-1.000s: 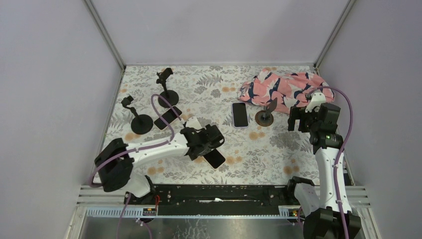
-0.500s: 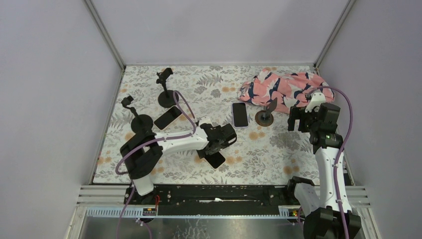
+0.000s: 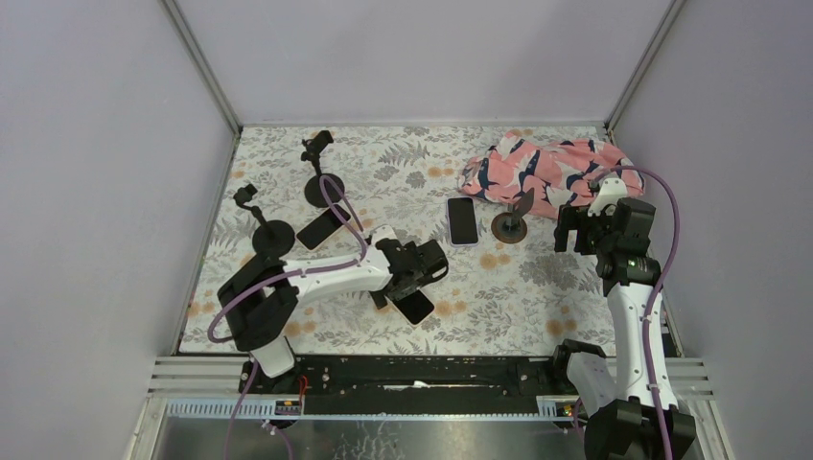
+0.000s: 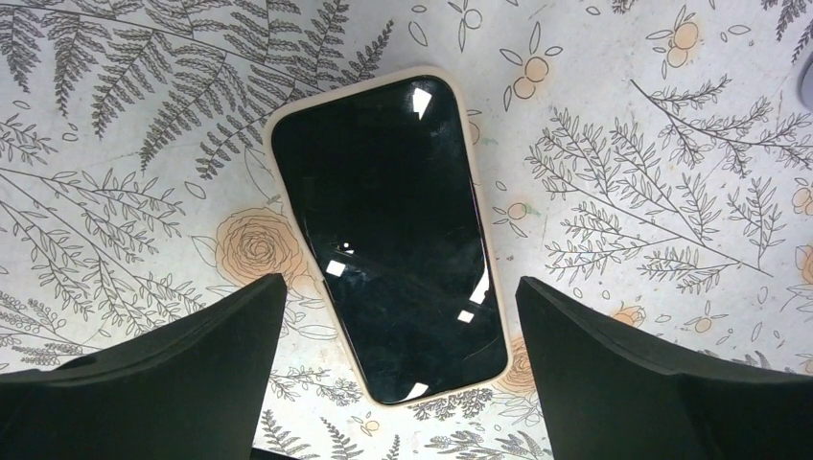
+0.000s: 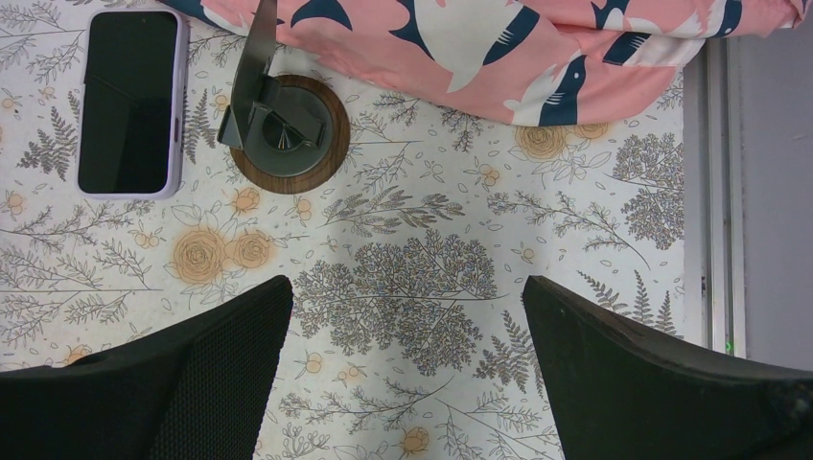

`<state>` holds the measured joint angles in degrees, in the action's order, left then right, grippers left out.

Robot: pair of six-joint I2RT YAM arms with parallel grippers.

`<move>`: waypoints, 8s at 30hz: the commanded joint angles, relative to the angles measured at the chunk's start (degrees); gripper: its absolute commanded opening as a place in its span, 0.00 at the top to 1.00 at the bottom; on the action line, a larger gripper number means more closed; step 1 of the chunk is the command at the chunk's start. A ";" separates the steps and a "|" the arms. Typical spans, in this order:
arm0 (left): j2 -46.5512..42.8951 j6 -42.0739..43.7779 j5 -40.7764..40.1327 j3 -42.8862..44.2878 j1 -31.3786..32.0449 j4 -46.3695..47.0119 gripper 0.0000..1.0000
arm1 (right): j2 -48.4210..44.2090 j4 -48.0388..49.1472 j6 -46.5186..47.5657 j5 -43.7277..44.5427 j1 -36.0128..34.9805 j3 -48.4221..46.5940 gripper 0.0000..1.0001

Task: Place the phone on the phone stand
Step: Pick up the phone at the center of the board, then adjust the phone stand at the center of the board.

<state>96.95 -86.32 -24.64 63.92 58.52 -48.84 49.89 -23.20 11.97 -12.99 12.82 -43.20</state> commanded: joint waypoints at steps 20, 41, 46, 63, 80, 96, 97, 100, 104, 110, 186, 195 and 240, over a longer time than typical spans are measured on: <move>7.73 -1.71 -2.31 3.24 -0.51 -3.28 0.01 | 0.11 1.60 0.25 -1.07 0.28 -0.39 0.00; 0.81 -7.55 -2.34 1.21 -0.46 -3.20 0.01 | 0.14 1.54 0.26 -1.42 0.28 -0.40 0.00; 2.45 -7.52 -1.76 1.38 -0.51 -2.67 0.01 | 0.18 1.46 0.25 -1.42 0.28 -0.39 0.00; 6.98 -6.45 -0.13 0.95 -0.69 0.09 0.01 | 0.21 1.34 0.25 -1.67 0.28 -0.48 0.00; 11.53 -2.69 5.70 -0.07 -0.60 3.29 0.14 | 0.21 1.24 0.31 -2.04 0.28 -0.57 0.00; 7.22 20.15 -0.89 2.80 -0.30 8.41 0.93 | 0.88 -1.27 0.46 -15.08 0.28 -0.88 0.00; 7.10 22.24 -1.49 3.62 -0.19 8.49 0.94 | 1.04 -1.98 0.66 -17.81 0.28 -0.98 0.00; 6.90 28.55 -2.95 5.54 0.54 8.80 0.97 | 1.37 -2.85 0.88 -25.38 0.28 -1.10 0.00; 5.02 35.71 -2.91 6.18 1.37 13.37 0.98 | 2.06 -2.98 -0.81 -32.61 0.28 -0.95 0.00; 1.08 44.17 2.18 5.27 1.42 23.87 0.96 | 4.53 2.46 -10.80 -45.42 0.28 1.75 0.02; -43.72 65.42 6.66 -8.20 5.35 40.38 0.01 | 6.45 5.83 -30.03 -29.93 2.03 -18.35 1.00; -45.11 71.56 -4.10 -18.00 5.31 44.22 0.01 | 8.38 8.23 -39.67 -15.90 1.09 -19.47 1.00; -29.81 45.96 14.14 -31.06 5.31 69.61 0.01 | 9.46 21.21 -22.36 12.63 -8.70 -8.90 1.00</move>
<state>68.60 -40.36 -10.57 33.93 64.07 17.45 61.60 -7.49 -13.76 -3.44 2.79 -50.92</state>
